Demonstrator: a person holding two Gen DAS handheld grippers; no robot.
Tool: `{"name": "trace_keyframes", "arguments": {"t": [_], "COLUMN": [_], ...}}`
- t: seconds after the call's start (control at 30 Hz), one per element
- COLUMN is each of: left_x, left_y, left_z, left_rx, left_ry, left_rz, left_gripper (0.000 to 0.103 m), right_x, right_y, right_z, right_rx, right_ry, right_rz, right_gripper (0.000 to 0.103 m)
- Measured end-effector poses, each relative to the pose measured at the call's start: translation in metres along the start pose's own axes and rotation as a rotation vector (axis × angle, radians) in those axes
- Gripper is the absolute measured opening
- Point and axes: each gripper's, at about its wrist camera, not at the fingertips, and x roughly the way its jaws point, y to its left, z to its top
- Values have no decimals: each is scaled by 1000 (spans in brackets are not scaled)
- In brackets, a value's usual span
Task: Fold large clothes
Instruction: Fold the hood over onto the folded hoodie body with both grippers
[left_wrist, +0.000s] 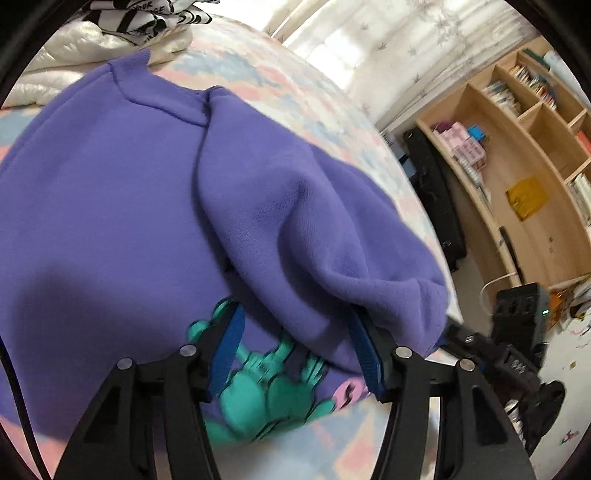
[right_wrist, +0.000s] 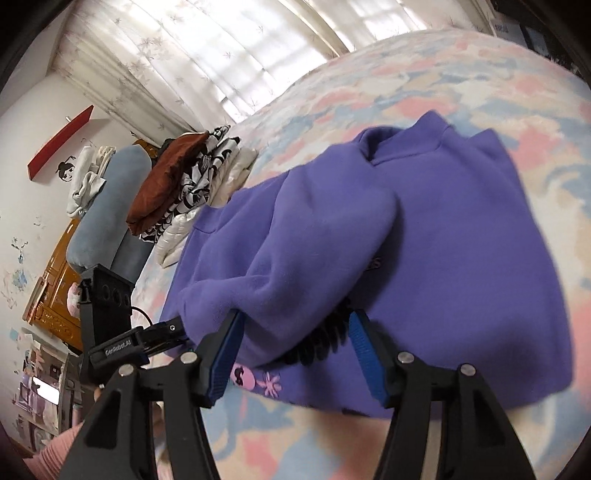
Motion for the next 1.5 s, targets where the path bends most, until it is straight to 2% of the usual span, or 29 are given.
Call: {"name": "trace_keyframes", "arguments": {"t": [0.2, 0.23, 0.27, 0.3, 0.33, 0.37, 0.5, 0.6, 0.7, 0.73, 0.83, 0.9, 1.03, 1.17, 1.23, 1.27, 1.3, 1.37, 1.43, 1.5], "left_x": [20, 21, 21, 22, 21, 20, -1, -3, 10, 16, 19, 14, 1, -30, -39, -43, -46, -49, -43, -28], "left_y": [14, 14, 14, 12, 8, 5, -23, -28, -20, -13, -15, -19, -27, -33, -43, -47, -55, -63, -69, -74], "left_z": [11, 12, 12, 13, 13, 16, 19, 16, 4, -1, -5, -8, -14, -18, -16, -17, -14, -12, 0, 9], "left_rx": [-126, -149, -164, -185, -194, -192, -146, -113, -81, -77, -59, -27, 5, 24, 59, 74, 89, 112, 146, 168], "left_ry": [-87, -110, -119, -125, -128, -131, -136, -77, -17, -6, -35, -36, -51, -108, -154, -174, -204, -233, -233, -215], "left_rz": [-96, -108, -116, -107, -65, -15, 224, 384, 500, 513, 507, 503, 500, 488, 513, 516, 515, 488, 463, 453], "left_gripper": [55, 41, 20, 16, 12, 7, 5, 5, 5, 5, 7, 8, 23, 26, 26, 25, 25, 25, 23, 18], "right_x": [24, 27, 28, 29, 31, 33, 29, 23, 37, 46, 50, 47, 30, -8, -26, -29, -30, -26, -17, -3], "right_y": [-13, -15, -16, -15, -13, -11, 1, 9, 5, 0, -2, 5, 14, 25, 38, 42, 46, 53, 54, 57], "right_z": [9, 10, 10, 11, 12, 13, 13, 6, -11, -18, -28, -26, -18, -19, -23, -22, -21, -15, -7, 2], "right_rx": [114, 134, 147, 151, 151, 152, 182, 214, 254, 277, 261, 212, 152, 48, -46, -81, -112, -153, -165, -177], "right_ry": [-28, -44, -59, -68, -69, -55, -63, -69, -4, 20, 0, 4, 20, -91, -183, -196, -205, -210, -191, -187], "right_rz": [86, 99, 100, 89, 74, 63, 42, 39, -61, -78, -83, -97, -143, -192, -227, -243, -256, -241, -218, -209], "right_gripper": [59, 59, 55, 48, 26, 21, 19, 19, 19, 18, 18, 24, 37, 37, 37, 37, 36, 18, 12, 11]}}
